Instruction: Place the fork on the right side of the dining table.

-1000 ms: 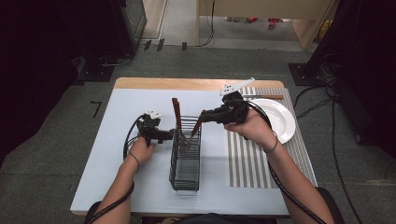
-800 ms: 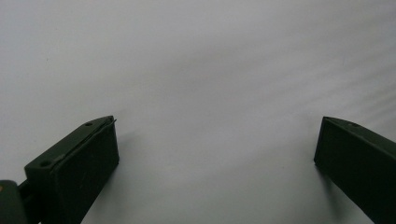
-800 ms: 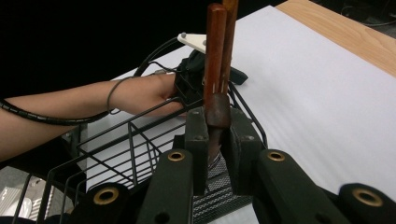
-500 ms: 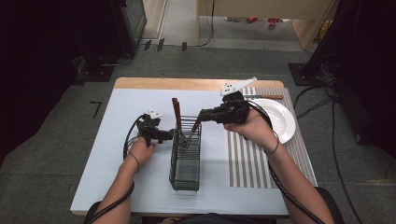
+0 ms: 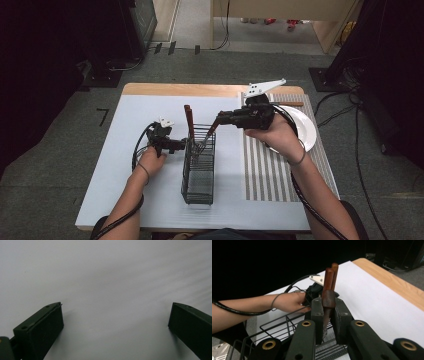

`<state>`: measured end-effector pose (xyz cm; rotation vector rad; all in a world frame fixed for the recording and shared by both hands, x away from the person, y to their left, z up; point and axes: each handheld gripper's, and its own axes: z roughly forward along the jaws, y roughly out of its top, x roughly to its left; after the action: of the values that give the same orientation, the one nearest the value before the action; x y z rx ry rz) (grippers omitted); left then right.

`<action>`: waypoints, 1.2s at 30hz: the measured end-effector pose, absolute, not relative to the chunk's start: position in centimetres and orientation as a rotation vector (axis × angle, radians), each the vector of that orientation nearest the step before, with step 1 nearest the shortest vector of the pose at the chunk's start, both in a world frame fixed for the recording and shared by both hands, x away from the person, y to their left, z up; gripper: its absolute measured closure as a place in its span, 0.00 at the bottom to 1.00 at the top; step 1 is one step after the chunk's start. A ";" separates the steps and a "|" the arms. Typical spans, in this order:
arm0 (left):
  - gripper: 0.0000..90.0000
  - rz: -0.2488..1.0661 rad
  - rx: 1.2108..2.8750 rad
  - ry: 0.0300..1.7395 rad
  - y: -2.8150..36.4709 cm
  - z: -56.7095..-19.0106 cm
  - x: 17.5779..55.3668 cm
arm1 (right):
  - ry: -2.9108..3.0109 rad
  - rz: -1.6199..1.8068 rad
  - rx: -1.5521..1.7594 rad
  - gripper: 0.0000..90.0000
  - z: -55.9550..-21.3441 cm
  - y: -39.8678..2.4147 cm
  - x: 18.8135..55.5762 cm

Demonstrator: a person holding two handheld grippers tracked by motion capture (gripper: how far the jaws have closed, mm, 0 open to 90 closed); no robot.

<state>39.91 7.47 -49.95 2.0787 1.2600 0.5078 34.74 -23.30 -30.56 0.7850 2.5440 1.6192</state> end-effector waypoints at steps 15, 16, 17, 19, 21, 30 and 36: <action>0.00 0.508 2.079 1.260 7.5 -49.9 39.9 | 2.414 1.697 0.766 0.90 -27.9 -25.8 33.8; 0.00 0.508 2.078 1.260 7.5 -49.9 39.9 | 2.406 1.704 0.768 0.90 -27.7 -26.0 33.7; 0.00 0.508 2.078 1.260 7.5 -49.9 39.9 | 2.398 1.710 0.771 0.90 -27.5 -26.2 33.6; 0.00 0.508 2.078 1.260 7.5 -49.9 39.9 | 2.384 1.724 0.770 0.90 -27.2 -26.6 33.5; 0.00 0.508 2.078 1.260 7.5 -49.9 39.9 | 2.368 1.732 0.768 0.90 -26.8 -26.9 33.3; 0.00 0.509 2.078 1.260 7.5 -49.9 39.9 | 2.311 1.748 0.793 0.90 -25.9 -28.6 32.9; 0.00 0.510 2.077 1.259 7.5 -50.0 39.9 | 2.292 1.746 0.819 0.90 -25.8 -29.5 32.8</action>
<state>39.91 7.47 -49.96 2.0773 1.2592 0.5097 32.82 -29.52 -25.79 0.8187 2.2919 1.7458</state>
